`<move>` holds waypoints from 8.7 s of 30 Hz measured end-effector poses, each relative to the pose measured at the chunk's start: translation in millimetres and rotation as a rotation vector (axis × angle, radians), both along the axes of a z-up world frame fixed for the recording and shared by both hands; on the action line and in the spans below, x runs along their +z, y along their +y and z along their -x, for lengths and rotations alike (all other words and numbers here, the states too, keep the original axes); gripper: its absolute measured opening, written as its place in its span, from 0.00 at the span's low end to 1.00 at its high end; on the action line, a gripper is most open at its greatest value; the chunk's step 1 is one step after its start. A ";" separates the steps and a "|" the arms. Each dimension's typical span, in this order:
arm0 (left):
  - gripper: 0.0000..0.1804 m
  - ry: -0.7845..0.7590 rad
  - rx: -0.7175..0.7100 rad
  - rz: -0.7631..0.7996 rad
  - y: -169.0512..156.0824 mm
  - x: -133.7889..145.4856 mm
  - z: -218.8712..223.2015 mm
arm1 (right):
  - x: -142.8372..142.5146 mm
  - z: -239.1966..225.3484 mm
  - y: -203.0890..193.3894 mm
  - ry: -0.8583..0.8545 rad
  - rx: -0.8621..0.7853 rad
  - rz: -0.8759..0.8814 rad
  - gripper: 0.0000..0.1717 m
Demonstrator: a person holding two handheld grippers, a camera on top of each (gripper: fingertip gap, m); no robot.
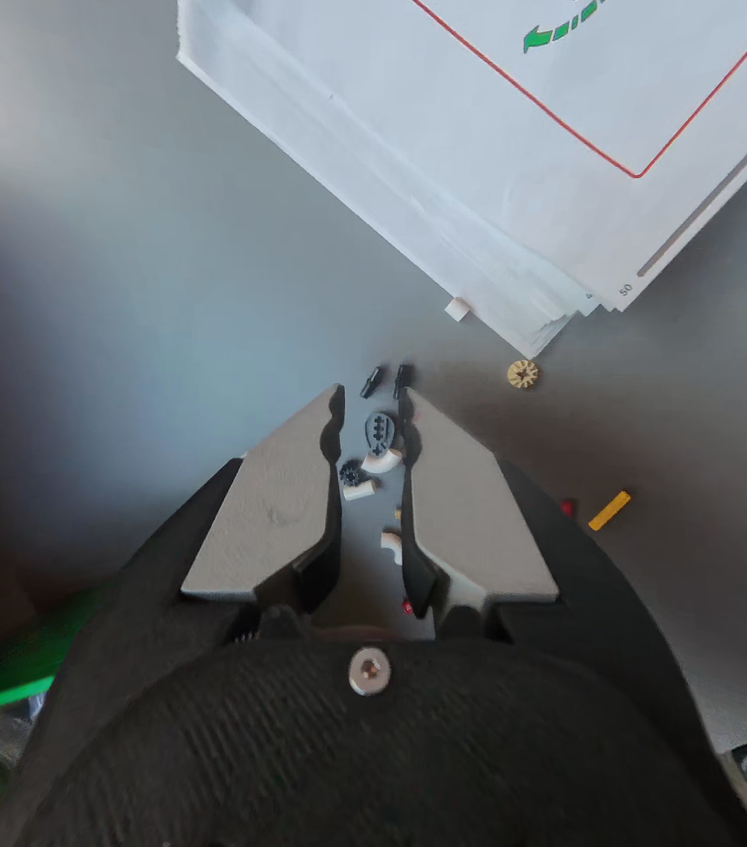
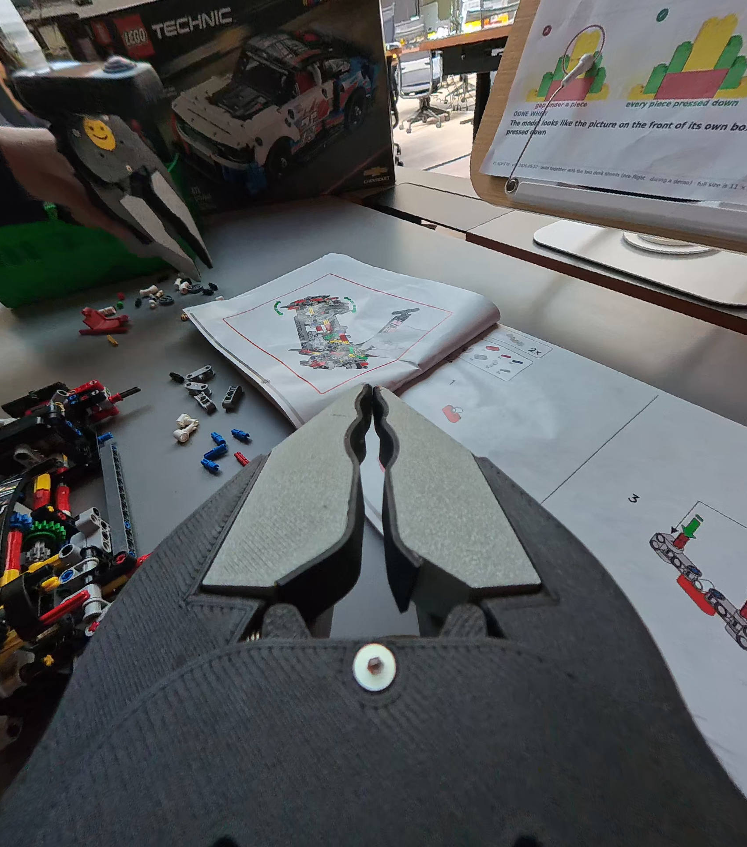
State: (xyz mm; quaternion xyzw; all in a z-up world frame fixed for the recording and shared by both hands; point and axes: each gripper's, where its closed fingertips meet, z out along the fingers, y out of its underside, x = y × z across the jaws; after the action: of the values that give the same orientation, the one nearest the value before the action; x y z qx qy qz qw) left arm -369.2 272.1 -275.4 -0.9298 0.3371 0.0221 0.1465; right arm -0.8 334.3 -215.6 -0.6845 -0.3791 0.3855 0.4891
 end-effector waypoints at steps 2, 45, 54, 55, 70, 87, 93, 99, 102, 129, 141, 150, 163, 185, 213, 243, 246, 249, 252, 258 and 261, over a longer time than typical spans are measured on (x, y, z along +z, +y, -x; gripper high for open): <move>0.12 -0.004 -0.030 0.037 0.8 -6.4 -3.1 | 0.0 -0.3 0.7 0.001 0.000 0.002 0.00; 0.01 -0.041 -0.012 0.095 2.6 -11.1 2.1 | -3.1 2.4 -0.1 -0.009 0.012 0.010 0.00; 0.06 -0.038 -0.001 0.117 0.9 -18.1 3.6 | -3.3 2.3 0.5 -0.007 0.011 0.013 0.00; 0.06 -0.039 -0.003 0.113 1.8 -17.6 3.1 | -3.4 2.3 0.5 -0.008 0.011 0.013 0.00; 0.03 -0.049 0.042 0.090 13.5 -18.4 6.7 | -2.5 1.7 0.6 -0.004 0.010 0.013 0.00; 0.01 -0.075 -0.364 0.070 -47.1 1.5 -124.6 | -3.4 3.3 -0.6 -0.013 0.015 0.010 0.00; 0.01 -0.087 -0.402 0.096 -53.1 -19.5 -149.7 | -0.9 -0.2 -0.1 -0.001 0.003 0.008 0.00; 0.06 -0.077 -0.360 0.085 -48.9 -13.8 -144.0 | -0.6 1.7 -1.3 -0.005 0.012 0.006 0.00; 0.06 -0.070 -0.318 0.064 -43.1 3.0 -124.4 | 0.1 2.1 -2.0 -0.006 0.013 0.001 0.00; 0.01 0.009 -0.373 0.138 -40.7 -16.1 -26.9 | -1.6 1.5 -0.2 -0.004 0.010 0.011 0.00; 0.01 -0.036 -0.603 0.069 -55.3 -15.3 -130.1 | -2.9 2.6 -2.0 -0.015 0.012 0.008 0.00; 0.07 -0.048 -0.535 0.036 -48.3 1.6 -115.0 | -2.3 3.4 -2.0 -0.012 0.018 0.011 0.00; 0.09 0.092 0.362 -0.078 -26.8 23.4 64.1 | -3.2 4.4 -2.5 -0.014 0.018 0.012 0.00; 0.04 0.071 -0.336 0.007 -73.0 0.2 24.8 | -4.0 3.4 -0.9 -0.008 0.017 0.024 0.00; 0.01 -0.091 -0.668 -0.102 -58.5 7.2 -124.4 | -4.6 2.4 -2.3 -0.013 0.012 0.021 0.00; 0.17 0.069 0.645 0.044 -49.3 -9.0 101.7 | 0.8 2.6 -4.3 0.002 0.017 0.014 0.00; 0.14 0.022 0.638 0.066 -52.6 -14.5 96.3 | 0.8 3.2 -4.1 0.002 0.019 0.014 0.00; 0.02 0.003 0.625 0.085 -54.5 -16.7 93.7 | -0.8 4.6 -4.9 -0.005 0.024 0.014 0.00; 0.01 0.004 0.570 0.106 -55.6 -15.5 88.0 | -0.2 4.0 -5.0 -0.006 0.021 0.010 0.00; 0.01 -0.215 0.019 -0.015 -41.5 21.4 -32.6 | -1.2 4.4 -3.7 -0.003 0.022 0.018 0.00; 0.01 -0.142 -0.199 -0.085 -39.6 17.8 -83.9 | -3.5 5.8 -4.8 -0.016 0.026 0.015 0.00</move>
State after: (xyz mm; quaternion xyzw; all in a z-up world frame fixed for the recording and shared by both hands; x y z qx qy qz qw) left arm -285.2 232.5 -257.6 -0.8839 0.4152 -0.0440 0.2109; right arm -6.6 329.5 -219.1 -0.6863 -0.3889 0.3889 0.4760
